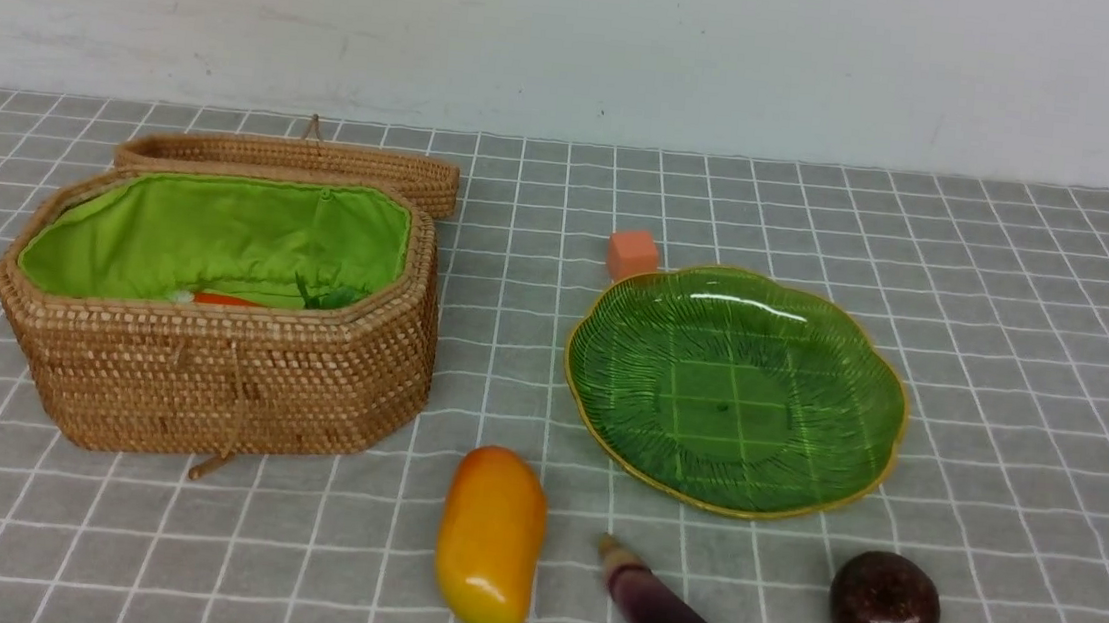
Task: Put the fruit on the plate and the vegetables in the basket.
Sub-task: Grab an eggplant with your right arm and place it in the basket on the left.
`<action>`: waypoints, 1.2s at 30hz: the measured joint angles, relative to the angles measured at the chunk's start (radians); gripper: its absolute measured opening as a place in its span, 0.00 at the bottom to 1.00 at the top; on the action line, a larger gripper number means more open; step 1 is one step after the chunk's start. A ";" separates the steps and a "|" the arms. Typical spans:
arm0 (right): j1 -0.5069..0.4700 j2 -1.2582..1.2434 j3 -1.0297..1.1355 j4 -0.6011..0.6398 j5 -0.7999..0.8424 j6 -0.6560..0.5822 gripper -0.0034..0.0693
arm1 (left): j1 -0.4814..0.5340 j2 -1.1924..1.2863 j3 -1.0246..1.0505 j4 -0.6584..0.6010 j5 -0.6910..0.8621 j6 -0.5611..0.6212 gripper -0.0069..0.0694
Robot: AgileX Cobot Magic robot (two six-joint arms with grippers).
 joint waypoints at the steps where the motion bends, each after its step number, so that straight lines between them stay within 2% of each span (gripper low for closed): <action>1: 0.000 0.011 -0.006 0.000 0.013 -0.006 0.38 | 0.000 0.000 0.000 0.000 0.000 0.000 0.14; 3: 0.000 0.141 -0.044 0.000 0.149 -0.095 0.38 | 0.000 0.000 0.000 0.000 0.000 0.000 0.14; 5: 0.000 0.203 -0.046 0.041 0.190 -0.139 0.38 | 0.000 0.000 0.000 0.000 0.000 0.000 0.14; 7: 0.016 0.279 -0.047 0.164 0.223 -0.240 0.38 | 0.000 0.000 0.000 0.000 0.000 0.000 0.14; 10: 0.095 0.389 -0.079 0.396 0.314 -0.524 0.37 | 0.000 0.000 0.000 0.000 0.000 0.000 0.15; 11: 0.102 0.398 -0.083 0.411 0.322 -0.543 0.37 | 0.000 0.000 0.000 0.000 0.000 0.000 0.15; 14: 0.234 0.577 -0.166 0.608 0.451 -0.737 0.42 | 0.000 0.000 0.000 0.000 0.000 0.000 0.16; 15: 0.278 0.632 -0.189 0.617 0.467 -0.751 0.44 | 0.000 0.000 0.000 0.000 0.000 0.000 0.16; 16: 0.278 0.632 -0.189 0.617 0.471 -0.751 0.44 | 0.000 0.000 0.000 0.000 0.000 0.000 0.16; 17: 0.353 0.721 -0.222 0.608 0.484 -0.754 0.49 | 0.000 0.000 0.000 0.000 0.000 0.000 0.16; 21: 0.527 0.925 -0.289 0.503 0.494 -0.705 0.61 | 0.000 0.000 0.000 0.000 0.000 0.000 0.17; 25: 0.624 1.122 -0.348 0.400 0.494 -0.664 0.68 | 0.000 0.000 0.000 0.000 0.000 0.000 0.17; 33: 0.647 1.372 -0.371 0.343 0.433 -0.661 0.67 | 0.000 0.000 0.000 0.000 0.000 0.000 0.18; 35: 0.647 1.414 -0.374 0.342 0.436 -0.675 0.56 | 0.000 0.000 0.000 0.000 0.000 0.000 0.18; 36: 0.647 1.414 -0.376 0.349 0.438 -0.677 0.55 | 0.000 0.000 0.000 0.000 0.000 0.000 0.18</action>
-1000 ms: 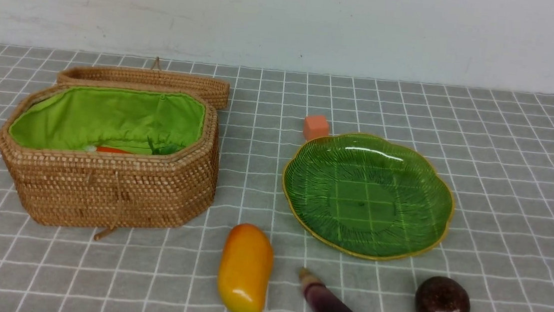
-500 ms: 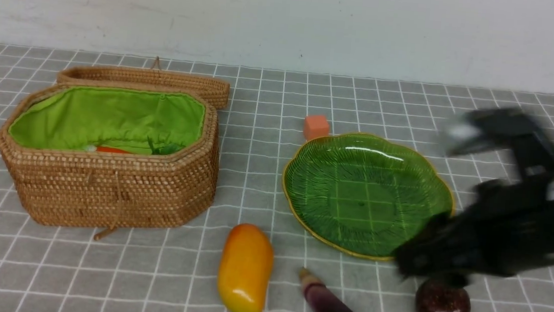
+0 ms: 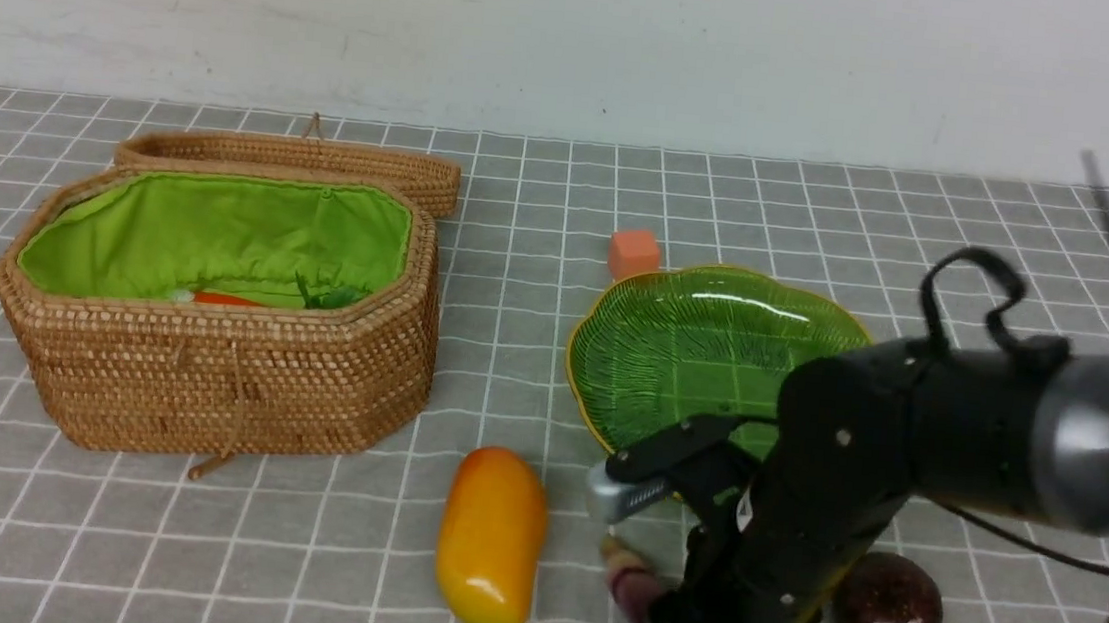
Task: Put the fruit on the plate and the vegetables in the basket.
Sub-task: Grab an eggplant with your right arm and place it in the basket on the left, then use the right arm to grab a mango and put it into the right plate
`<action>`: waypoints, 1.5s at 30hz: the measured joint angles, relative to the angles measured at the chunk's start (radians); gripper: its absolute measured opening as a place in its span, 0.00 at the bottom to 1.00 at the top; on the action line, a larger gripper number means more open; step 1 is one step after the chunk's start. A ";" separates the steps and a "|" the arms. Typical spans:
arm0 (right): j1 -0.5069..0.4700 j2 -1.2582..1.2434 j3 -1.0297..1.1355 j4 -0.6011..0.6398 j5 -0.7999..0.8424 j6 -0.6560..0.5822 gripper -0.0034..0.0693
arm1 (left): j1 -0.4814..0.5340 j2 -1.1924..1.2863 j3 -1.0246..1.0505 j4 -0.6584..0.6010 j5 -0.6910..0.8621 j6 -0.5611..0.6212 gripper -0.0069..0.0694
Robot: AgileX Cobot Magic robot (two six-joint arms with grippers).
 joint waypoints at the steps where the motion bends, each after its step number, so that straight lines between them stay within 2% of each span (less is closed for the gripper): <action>1: 0.000 0.000 -0.002 0.003 0.003 -0.001 0.55 | 0.000 0.000 0.000 0.000 0.000 0.000 0.18; 7: 0.000 -0.025 -0.137 0.041 0.156 -0.029 0.55 | 0.000 0.000 0.000 0.000 0.000 0.000 0.19; 9: 0.000 -0.031 -0.311 0.073 0.273 -0.063 0.55 | 0.000 0.000 0.000 0.000 0.000 0.000 0.19; 13: 0.001 -0.017 -0.557 0.114 0.296 -0.074 0.55 | 0.000 0.000 0.000 -0.001 0.000 0.000 0.20; 15: 0.011 0.010 -0.694 0.143 0.232 -0.087 0.55 | 0.000 0.000 0.000 -0.001 0.000 0.000 0.20; 16: 0.027 0.043 -0.788 0.164 0.139 -0.122 0.55 | 0.000 0.000 0.000 -0.001 0.000 0.000 0.20; 17: 0.030 0.048 -0.799 0.167 0.139 -0.127 0.55 | 0.000 0.000 0.000 -0.001 0.000 0.000 0.20; 20: 0.091 0.159 -0.950 0.195 -0.075 -0.216 0.55 | 0.000 0.000 0.000 -0.001 0.000 0.000 0.21; 27: 0.163 0.375 -1.061 0.206 -0.421 -0.236 0.55 | 0.000 0.000 0.000 -0.001 0.000 0.000 0.21; 28: 0.165 0.399 -1.063 0.206 -0.447 -0.236 0.57 | 0.000 0.000 0.000 -0.001 0.000 0.000 0.21; 32: 0.163 0.459 -1.063 0.207 -0.465 -0.236 0.74 | 0.000 0.000 0.000 -0.001 0.000 0.000 0.21; 34: 0.161 0.464 -1.063 0.207 -0.445 -0.236 0.86 | 0.000 0.000 0.000 -0.001 0.000 0.000 0.21; 38: 0.154 0.428 -1.064 0.206 -0.311 -0.236 0.97 | 0.000 0.000 0.000 -0.001 0.000 0.000 0.21; 39: 0.151 0.401 -1.064 0.206 -0.209 -0.236 0.98 | 0.000 0.000 0.000 -0.001 0.000 0.000 0.21; 40: 0.150 0.396 -1.064 0.206 -0.209 -0.236 0.98 | 0.000 0.000 0.000 -0.001 0.000 0.000 0.21; 41: 0.142 0.342 -1.064 0.198 -0.064 -0.236 0.97 | 0.000 0.000 0.000 -0.001 0.000 0.000 0.21; 44: 0.128 0.240 -1.065 0.163 0.161 -0.228 0.93 | 0.000 0.000 0.000 -0.001 0.000 0.000 0.21; 45: 0.127 0.233 -1.066 0.161 0.176 -0.224 0.92 | 0.000 0.000 0.000 -0.001 0.000 0.000 0.21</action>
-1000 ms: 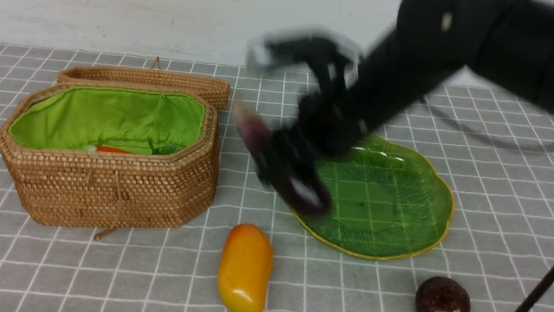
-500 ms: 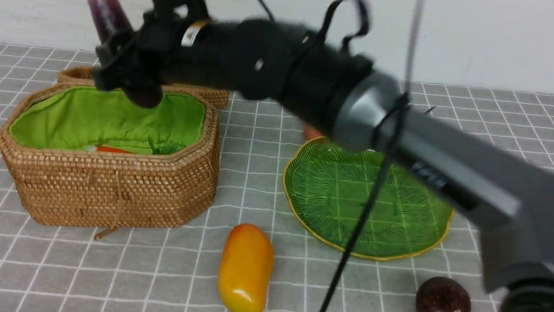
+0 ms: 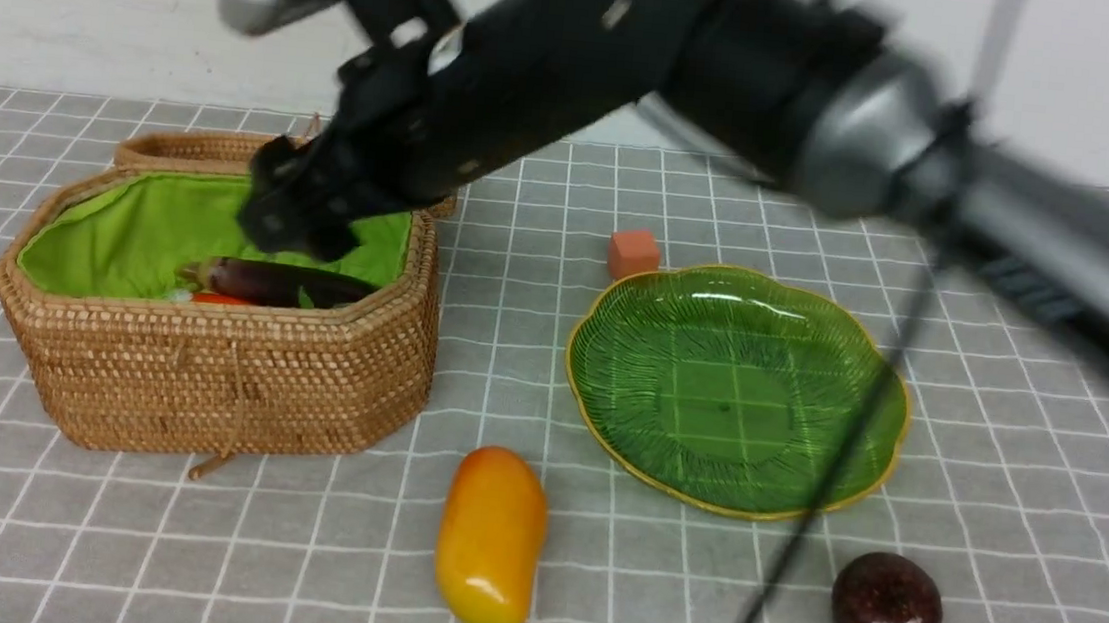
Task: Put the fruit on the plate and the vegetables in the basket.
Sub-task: Use the right arm to grab a mango and put it into the right plate
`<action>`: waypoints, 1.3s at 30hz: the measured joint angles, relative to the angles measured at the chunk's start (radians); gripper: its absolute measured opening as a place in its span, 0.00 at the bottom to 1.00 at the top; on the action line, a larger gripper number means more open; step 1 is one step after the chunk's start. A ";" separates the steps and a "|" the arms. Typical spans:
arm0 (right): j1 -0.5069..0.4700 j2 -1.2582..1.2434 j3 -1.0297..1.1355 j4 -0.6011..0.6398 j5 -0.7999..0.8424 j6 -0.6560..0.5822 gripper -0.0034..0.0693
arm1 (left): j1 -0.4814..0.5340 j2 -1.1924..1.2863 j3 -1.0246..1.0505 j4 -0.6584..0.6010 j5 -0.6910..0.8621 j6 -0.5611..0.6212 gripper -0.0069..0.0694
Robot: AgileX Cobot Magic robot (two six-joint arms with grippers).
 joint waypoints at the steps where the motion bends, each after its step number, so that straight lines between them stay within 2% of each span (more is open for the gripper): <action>1: -0.009 -0.048 -0.003 -0.017 0.098 0.036 0.88 | 0.000 0.000 0.000 0.000 0.000 0.000 0.21; 3: -0.023 -0.109 -0.007 -0.052 0.232 0.143 0.82 | 0.000 0.000 0.000 0.000 0.000 0.000 0.21; 5: -0.025 -0.133 0.001 -0.088 0.283 0.243 0.80 | 0.000 0.000 0.000 0.000 0.000 0.000 0.21; 6: -0.025 -0.136 0.004 -0.094 0.289 0.258 0.80 | 0.000 0.000 0.000 0.000 0.000 0.000 0.21; 7: -0.020 -0.154 0.047 -0.143 0.293 0.409 0.79 | 0.000 0.000 0.000 0.000 0.000 0.000 0.21; 11: 0.017 -0.147 0.181 -0.246 0.288 0.760 0.80 | 0.000 0.000 0.000 0.000 0.000 0.000 0.21; 17: 0.074 -0.033 0.358 -0.324 0.223 1.093 0.83 | 0.000 0.000 0.000 0.000 0.000 0.000 0.21; 27: 0.074 0.139 0.380 -0.345 0.074 1.140 0.84 | 0.000 0.000 0.000 0.000 0.000 0.000 0.22; 32: 0.074 0.146 0.380 -0.351 0.075 1.137 0.77 | 0.000 0.000 0.000 0.000 0.000 0.000 0.23; 39: 0.074 0.057 0.380 -0.359 0.103 1.034 0.77 | 0.000 0.000 0.000 0.000 0.000 0.000 0.23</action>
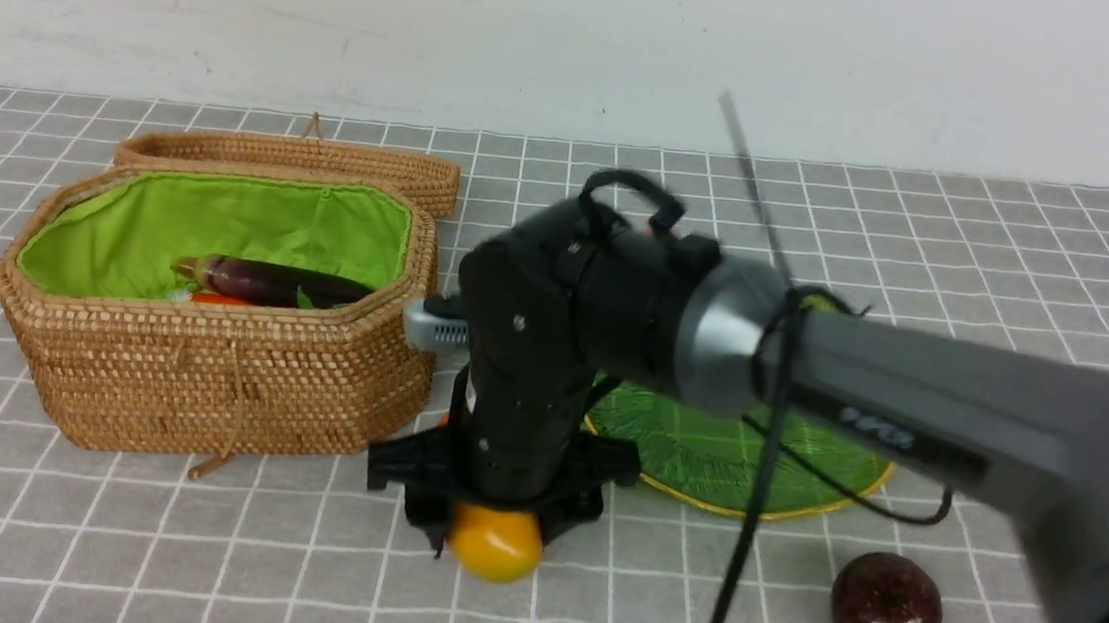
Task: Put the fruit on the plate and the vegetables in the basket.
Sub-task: Use the right arm to grab a mango and put it into the right plate
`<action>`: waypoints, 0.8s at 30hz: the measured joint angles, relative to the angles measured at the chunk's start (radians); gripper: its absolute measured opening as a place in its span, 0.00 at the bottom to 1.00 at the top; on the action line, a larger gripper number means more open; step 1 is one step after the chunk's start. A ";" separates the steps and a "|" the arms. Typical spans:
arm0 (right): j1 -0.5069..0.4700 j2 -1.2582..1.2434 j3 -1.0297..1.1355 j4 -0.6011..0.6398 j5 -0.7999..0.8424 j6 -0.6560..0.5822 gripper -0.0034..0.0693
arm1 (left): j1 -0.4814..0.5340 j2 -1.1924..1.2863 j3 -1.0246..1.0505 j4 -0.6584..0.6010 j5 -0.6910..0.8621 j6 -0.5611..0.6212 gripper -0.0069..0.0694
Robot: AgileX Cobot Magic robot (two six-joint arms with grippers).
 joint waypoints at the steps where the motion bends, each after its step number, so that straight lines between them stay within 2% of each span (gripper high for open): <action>1: -0.001 -0.025 0.000 -0.010 0.001 -0.007 0.77 | 0.000 0.000 0.000 0.000 0.000 0.000 0.23; 7: -0.068 -0.153 0.000 -0.075 0.004 -0.022 0.77 | 0.000 0.000 0.000 0.000 0.000 0.000 0.24; 9: -0.142 -0.173 0.000 -0.097 0.004 -0.023 0.77 | 0.000 0.000 0.000 0.000 -0.001 0.000 0.24; 10: -0.142 -0.173 0.000 -0.097 0.004 -0.023 0.77 | 0.000 0.000 0.000 0.000 -0.001 0.000 0.24; 12: -0.233 -0.161 0.000 -0.110 -0.020 -0.025 0.77 | 0.000 0.000 0.000 0.000 -0.001 0.000 0.24; 15: -0.294 -0.127 0.000 -0.114 -0.078 -0.025 0.77 | 0.000 0.000 0.000 0.000 -0.001 0.000 0.24; 24: -0.320 0.006 0.000 -0.079 -0.181 -0.026 0.77 | 0.000 0.000 0.000 0.000 0.000 0.000 0.26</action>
